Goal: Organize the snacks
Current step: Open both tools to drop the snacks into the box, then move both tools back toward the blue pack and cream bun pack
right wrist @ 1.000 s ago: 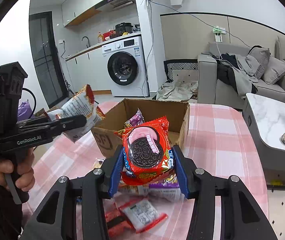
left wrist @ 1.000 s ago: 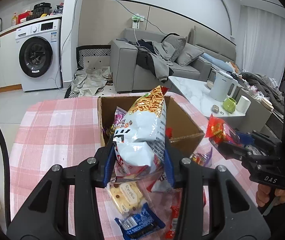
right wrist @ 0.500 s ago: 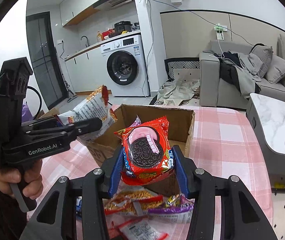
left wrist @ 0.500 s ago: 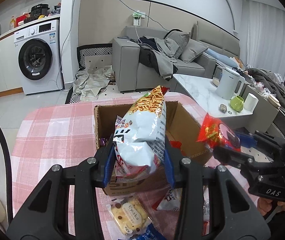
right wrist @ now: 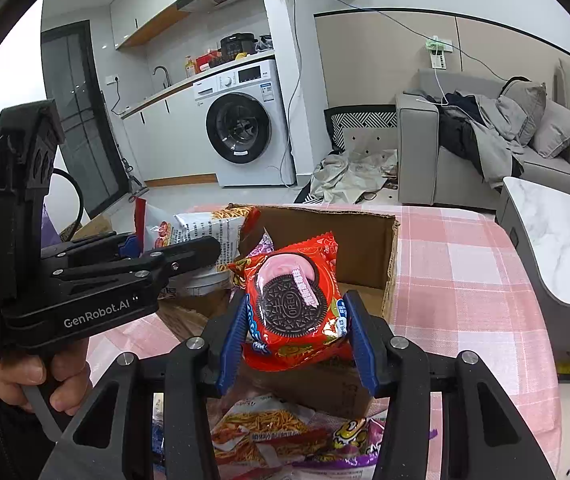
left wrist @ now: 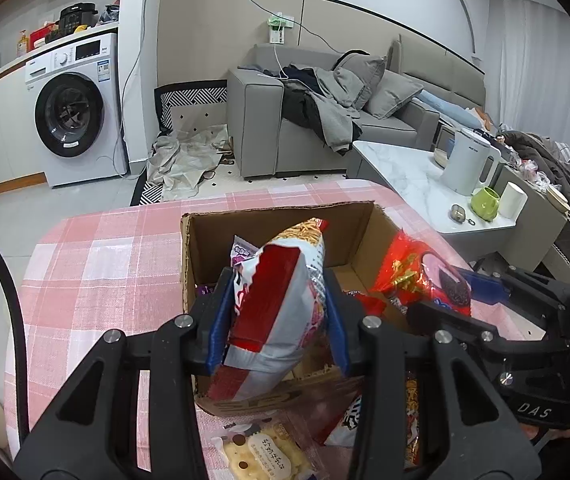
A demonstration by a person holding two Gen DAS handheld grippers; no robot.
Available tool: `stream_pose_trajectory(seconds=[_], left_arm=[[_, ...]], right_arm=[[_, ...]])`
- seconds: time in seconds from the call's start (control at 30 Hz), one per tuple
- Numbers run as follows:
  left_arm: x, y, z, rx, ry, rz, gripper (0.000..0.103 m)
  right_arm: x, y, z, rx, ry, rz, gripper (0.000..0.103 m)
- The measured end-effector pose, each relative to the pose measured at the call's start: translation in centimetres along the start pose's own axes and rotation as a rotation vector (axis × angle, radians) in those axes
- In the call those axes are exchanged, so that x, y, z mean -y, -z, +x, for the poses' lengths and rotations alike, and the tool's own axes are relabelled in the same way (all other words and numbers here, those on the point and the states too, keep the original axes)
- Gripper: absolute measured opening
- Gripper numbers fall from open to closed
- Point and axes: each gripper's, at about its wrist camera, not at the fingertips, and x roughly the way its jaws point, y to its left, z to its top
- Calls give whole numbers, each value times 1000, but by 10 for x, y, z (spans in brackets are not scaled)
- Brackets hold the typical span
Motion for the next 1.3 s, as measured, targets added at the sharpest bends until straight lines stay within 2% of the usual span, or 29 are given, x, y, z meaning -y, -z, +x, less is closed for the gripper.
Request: stream_pose_trajectory(seconds=[0.43, 0.57, 0.6, 0.63, 0.7, 0.77, 0.83, 0.87, 1.07, 1.3], left_arm=[[-10, -5, 30, -25, -24, -31, 38], [-15, -5, 26, -21, -30, -32, 40], [-15, -5, 23, -21, -24, -28, 47], [-15, -4, 20, -21, -21, -27, 53], [-16, -1, 11, -9, -26, -33, 76], [-18, 2, -1, 11, -22, -33, 86], [-18, 6, -14, 23, -19, -32, 93], [-19, 9, -21, 24, -23, -35, 103], [-21, 33, -59, 38, -54, -38, 102], [-24, 78, -83, 4, -61, -63, 102]], right_arm=[[10, -10, 23, 9, 7, 21, 50], [8, -11, 13, 62, -3, -2, 54], [7, -10, 10, 70, -3, -8, 56], [6, -10, 7, 70, 4, -17, 63], [6, -10, 2, 70, 20, -26, 75], [9, -7, -5, 72, 24, -17, 94], [14, -3, -14, 69, 19, 11, 102], [16, -1, -17, 65, 17, 20, 102], [27, 21, -41, 33, 17, 66, 103], [32, 60, -59, -11, 44, 90, 103]])
